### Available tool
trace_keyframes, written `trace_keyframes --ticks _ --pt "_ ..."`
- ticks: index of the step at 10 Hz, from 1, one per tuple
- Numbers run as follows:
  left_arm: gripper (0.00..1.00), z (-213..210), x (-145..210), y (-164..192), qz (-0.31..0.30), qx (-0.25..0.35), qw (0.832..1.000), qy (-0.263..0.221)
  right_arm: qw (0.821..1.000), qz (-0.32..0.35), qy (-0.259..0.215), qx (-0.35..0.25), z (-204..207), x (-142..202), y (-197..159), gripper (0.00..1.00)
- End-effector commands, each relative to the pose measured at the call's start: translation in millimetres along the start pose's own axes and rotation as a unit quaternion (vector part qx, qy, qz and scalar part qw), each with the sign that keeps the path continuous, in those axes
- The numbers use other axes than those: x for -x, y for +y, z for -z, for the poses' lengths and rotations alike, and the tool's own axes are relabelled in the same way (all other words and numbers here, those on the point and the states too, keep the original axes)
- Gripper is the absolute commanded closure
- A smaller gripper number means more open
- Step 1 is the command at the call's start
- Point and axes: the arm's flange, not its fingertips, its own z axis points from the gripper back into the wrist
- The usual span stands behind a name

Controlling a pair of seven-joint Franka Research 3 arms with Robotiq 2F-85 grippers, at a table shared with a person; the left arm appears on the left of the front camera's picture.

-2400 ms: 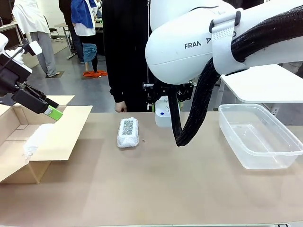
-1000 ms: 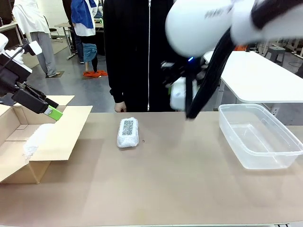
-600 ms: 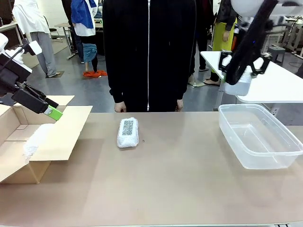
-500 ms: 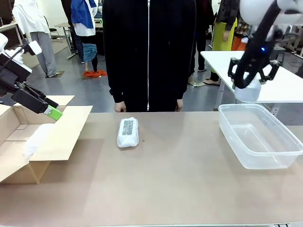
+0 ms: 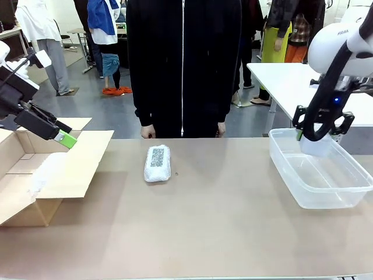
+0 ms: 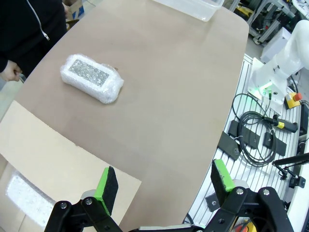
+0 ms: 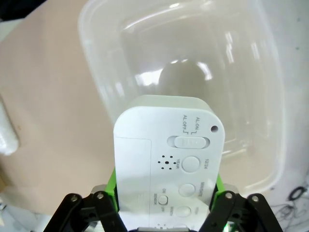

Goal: Separate and place wrapped and unwrapped clocks.
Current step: If the picked Digital clock is wrapped, place it in the Package Box ; if not, place it in the Organizing box.

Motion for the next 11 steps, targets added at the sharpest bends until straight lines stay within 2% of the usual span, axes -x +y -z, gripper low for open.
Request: trace_keyframes --ticks 1,3,4,5,7,8,11 --pt "0.0 -0.2 0.0 -1.2 -0.003 0.006 1.0 -0.005 0.999 -0.004 -0.019 0.028 -5.2 -4.4 -4.4 0.2" --pt "0.0 -0.2 0.0 -1.2 -0.003 0.006 1.0 -0.005 0.999 -0.004 -0.019 0.028 -5.2 -4.4 -4.4 0.2" --pt "0.0 -0.2 0.0 -1.2 -0.003 0.006 1.0 -0.005 1.0 -0.004 -0.002 0.006 -1.6 -0.6 0.1 0.2" --pt "0.0 -0.2 0.0 -1.2 -0.003 0.006 1.0 -0.005 1.0 -0.014 -0.014 0.018 4.1 -10.3 1.8 0.2" --pt "0.0 -0.2 0.0 -1.2 -0.003 0.006 1.0 -0.005 0.999 -0.024 -0.01 0.033 31.0 -16.9 -10.6 0.2" --pt "0.0 -0.2 0.0 -1.2 -0.003 0.006 1.0 -0.005 0.999 -0.022 -0.027 0.035 42.7 -20.8 -17.5 0.2" --pt "0.0 -0.2 0.0 -1.2 -0.003 0.006 1.0 -0.005 0.996 -0.063 -0.031 0.063 74.8 -40.2 -28.8 0.2"
